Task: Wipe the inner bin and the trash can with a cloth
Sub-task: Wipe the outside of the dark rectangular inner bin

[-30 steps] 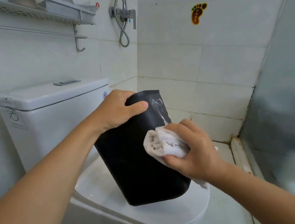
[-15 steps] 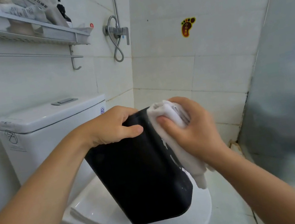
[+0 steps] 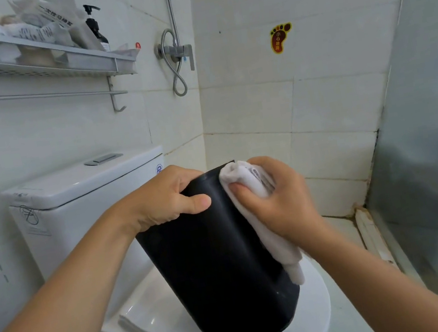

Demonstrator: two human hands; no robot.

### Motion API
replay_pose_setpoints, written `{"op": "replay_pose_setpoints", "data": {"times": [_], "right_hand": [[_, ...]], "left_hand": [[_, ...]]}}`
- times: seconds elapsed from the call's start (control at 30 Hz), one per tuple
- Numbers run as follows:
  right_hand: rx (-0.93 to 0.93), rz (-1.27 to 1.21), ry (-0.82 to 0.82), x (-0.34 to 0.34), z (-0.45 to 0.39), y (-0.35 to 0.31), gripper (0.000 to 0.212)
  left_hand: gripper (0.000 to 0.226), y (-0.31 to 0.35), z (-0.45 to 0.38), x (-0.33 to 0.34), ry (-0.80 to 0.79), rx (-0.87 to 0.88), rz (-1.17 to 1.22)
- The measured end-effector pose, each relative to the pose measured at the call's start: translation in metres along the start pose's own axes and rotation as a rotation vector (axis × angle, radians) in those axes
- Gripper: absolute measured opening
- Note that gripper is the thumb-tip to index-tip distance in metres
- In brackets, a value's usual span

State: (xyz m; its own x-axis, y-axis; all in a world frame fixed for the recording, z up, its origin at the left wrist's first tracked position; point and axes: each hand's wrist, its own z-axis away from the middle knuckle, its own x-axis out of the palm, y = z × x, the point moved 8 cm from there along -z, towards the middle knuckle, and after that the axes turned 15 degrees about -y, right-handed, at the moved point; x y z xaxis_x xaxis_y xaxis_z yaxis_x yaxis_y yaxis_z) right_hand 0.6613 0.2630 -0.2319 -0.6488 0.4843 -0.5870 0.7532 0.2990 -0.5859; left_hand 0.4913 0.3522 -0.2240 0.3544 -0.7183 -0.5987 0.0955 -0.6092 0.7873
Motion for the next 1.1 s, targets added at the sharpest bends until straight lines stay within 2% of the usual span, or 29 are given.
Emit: {"op": "replay_pose_setpoints", "data": {"times": [0.03,0.1,0.13,0.2,0.27,0.33,0.4,0.47,0.53,0.6,0.7,0.9,0.97,1.03,1.1], "right_hand": [[-0.056,-0.001,-0.029,0.003,0.005,-0.01,0.029],[-0.113,0.021,-0.063,0.005,0.01,-0.021,0.03],[-0.101,0.029,-0.061,0.004,0.009,-0.02,0.029],[-0.013,0.024,-0.023,-0.002,0.001,-0.007,0.027],[0.087,0.013,0.017,-0.008,-0.008,0.01,0.026],[0.119,0.002,0.037,-0.01,-0.008,0.015,0.025],[0.057,-0.006,0.006,-0.007,0.0,0.003,0.024],[-0.051,0.006,-0.054,-0.002,0.012,-0.016,0.026],[-0.083,0.027,-0.085,0.0,0.016,-0.022,0.029],[0.005,0.017,-0.033,-0.007,0.009,-0.005,0.028],[0.139,0.012,0.039,-0.018,0.0,0.016,0.028],[-0.083,0.048,-0.066,-0.002,0.021,-0.025,0.03],[0.015,0.034,-0.017,-0.009,0.014,-0.008,0.028],[0.115,0.02,0.029,-0.016,0.008,0.01,0.025],[0.109,0.026,0.04,-0.015,0.01,0.009,0.024]], "left_hand": [[0.011,0.002,0.0,0.002,-0.008,-0.003,0.003],[0.032,0.002,-0.001,0.003,-0.022,0.003,-0.008],[0.03,0.002,0.0,0.003,-0.024,0.003,0.003],[0.008,0.002,0.002,0.003,-0.019,0.006,0.033],[0.023,0.002,0.003,0.003,-0.015,0.006,0.03],[0.025,0.004,0.002,0.005,-0.019,0.005,0.02],[0.016,0.003,0.001,0.005,-0.016,0.0,0.029],[0.024,0.006,0.0,0.007,-0.036,0.003,0.03],[0.031,0.006,0.001,0.007,-0.047,0.006,0.026],[0.016,0.006,0.002,0.008,-0.041,0.007,0.049],[0.019,0.009,0.002,0.01,-0.026,0.014,0.033],[0.039,0.01,-0.001,0.012,-0.029,-0.016,0.022],[0.028,0.011,-0.001,0.013,-0.028,-0.014,0.033],[0.027,0.013,-0.001,0.015,-0.027,0.0,0.023],[0.027,0.016,-0.001,0.016,-0.032,0.002,0.006]]}}
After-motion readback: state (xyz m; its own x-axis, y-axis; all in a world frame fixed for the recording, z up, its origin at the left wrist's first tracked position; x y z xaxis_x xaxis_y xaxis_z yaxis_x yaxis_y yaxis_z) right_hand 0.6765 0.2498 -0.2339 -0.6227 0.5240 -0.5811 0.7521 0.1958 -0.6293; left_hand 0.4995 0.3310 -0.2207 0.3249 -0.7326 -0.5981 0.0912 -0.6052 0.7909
